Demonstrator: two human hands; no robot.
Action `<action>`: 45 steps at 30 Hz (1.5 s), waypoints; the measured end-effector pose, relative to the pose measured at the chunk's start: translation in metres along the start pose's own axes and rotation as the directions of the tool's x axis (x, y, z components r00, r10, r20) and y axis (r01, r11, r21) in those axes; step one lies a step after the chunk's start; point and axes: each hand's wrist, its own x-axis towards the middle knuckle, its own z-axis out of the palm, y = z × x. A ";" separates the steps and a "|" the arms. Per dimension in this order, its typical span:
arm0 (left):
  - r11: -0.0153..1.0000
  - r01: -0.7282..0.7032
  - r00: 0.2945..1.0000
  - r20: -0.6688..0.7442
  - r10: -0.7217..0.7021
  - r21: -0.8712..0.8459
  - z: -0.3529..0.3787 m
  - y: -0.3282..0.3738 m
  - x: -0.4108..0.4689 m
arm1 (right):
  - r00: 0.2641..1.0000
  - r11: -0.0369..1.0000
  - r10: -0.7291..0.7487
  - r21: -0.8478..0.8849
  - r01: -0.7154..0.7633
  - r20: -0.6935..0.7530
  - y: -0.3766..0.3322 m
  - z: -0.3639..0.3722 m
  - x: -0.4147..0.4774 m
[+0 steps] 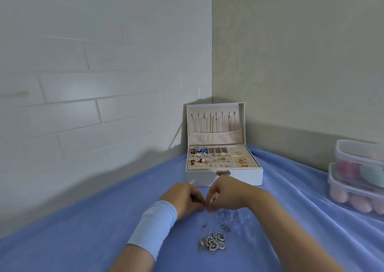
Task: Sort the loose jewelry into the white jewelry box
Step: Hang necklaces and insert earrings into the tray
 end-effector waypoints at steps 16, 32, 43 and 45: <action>0.915 -0.152 0.959 -0.282 0.044 -0.374 0.027 -0.014 0.002 | 1.000 0.967 0.024 0.255 -0.023 -0.004 0.011 -0.008 -0.024; 0.804 -0.175 0.969 -0.244 0.038 -0.568 -0.023 0.036 0.039 | 0.845 0.852 0.129 0.494 0.173 -0.519 -0.005 -0.050 0.004; 0.826 -0.245 0.929 -0.366 0.051 -0.508 -0.048 0.055 0.112 | 0.781 0.798 0.125 0.530 0.287 -0.612 0.023 -0.099 0.053; 0.830 -0.227 0.934 -0.356 0.037 -0.509 -0.045 0.049 0.119 | 0.766 0.860 0.142 0.462 0.218 -0.627 0.037 -0.101 0.060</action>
